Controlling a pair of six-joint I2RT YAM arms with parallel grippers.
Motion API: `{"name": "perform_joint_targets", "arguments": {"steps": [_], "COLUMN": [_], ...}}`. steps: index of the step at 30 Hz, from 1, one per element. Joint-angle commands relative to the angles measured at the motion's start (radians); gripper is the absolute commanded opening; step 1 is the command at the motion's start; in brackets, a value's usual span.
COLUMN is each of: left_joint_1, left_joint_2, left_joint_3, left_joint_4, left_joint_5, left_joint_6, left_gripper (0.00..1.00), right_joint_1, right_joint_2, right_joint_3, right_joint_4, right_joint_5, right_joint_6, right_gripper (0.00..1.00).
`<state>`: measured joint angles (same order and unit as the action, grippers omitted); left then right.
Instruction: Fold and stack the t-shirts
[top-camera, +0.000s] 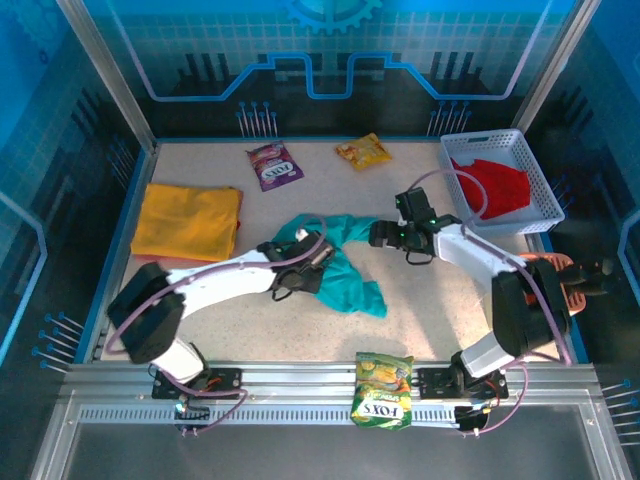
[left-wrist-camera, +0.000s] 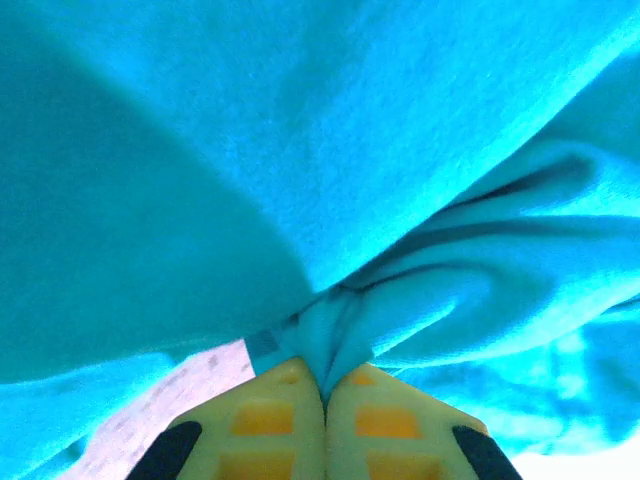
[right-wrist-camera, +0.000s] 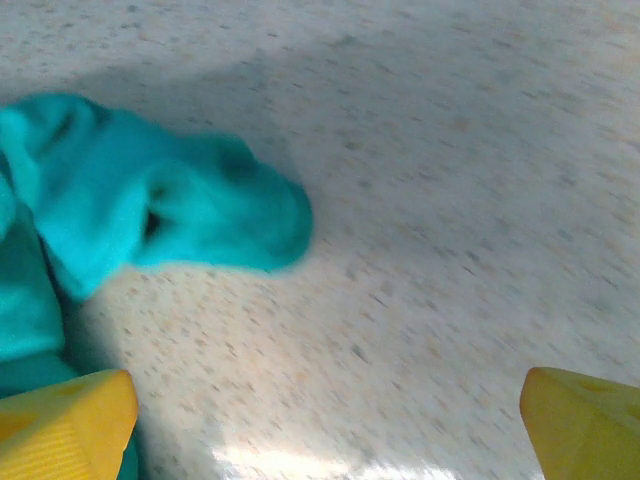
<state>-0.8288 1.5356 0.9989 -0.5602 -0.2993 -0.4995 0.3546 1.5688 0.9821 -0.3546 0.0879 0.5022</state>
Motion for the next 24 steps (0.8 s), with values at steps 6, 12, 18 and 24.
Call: {"name": "perform_joint_targets", "arguments": {"steps": [6,12,18,24], "left_joint_1": [0.071,0.156,0.223,0.297], "left_joint_2": [-0.253,-0.365,-0.374,-0.321], "left_joint_3": [-0.157,-0.228,-0.217,-0.101], "left_joint_4": [-0.151,-0.167,-0.184,-0.165], "left_joint_5": [0.005,0.023,0.043,0.068], "left_joint_6": [0.0,-0.01,0.036,0.099], "left_gripper": [0.0,0.0,0.0,0.0], "right_joint_1": [0.055,0.078,0.022,-0.082], "right_joint_2": [0.233,0.298,0.281,0.112], "right_joint_3": [0.174,0.192,0.193,0.25], "right_joint_4": [0.083,0.062,0.005,-0.025], "right_joint_5": [-0.121,-0.239,-0.215,-0.008], "right_joint_6": [-0.076,-0.063,-0.027,0.021], "right_gripper": [0.88,0.48,0.0,0.0]}}
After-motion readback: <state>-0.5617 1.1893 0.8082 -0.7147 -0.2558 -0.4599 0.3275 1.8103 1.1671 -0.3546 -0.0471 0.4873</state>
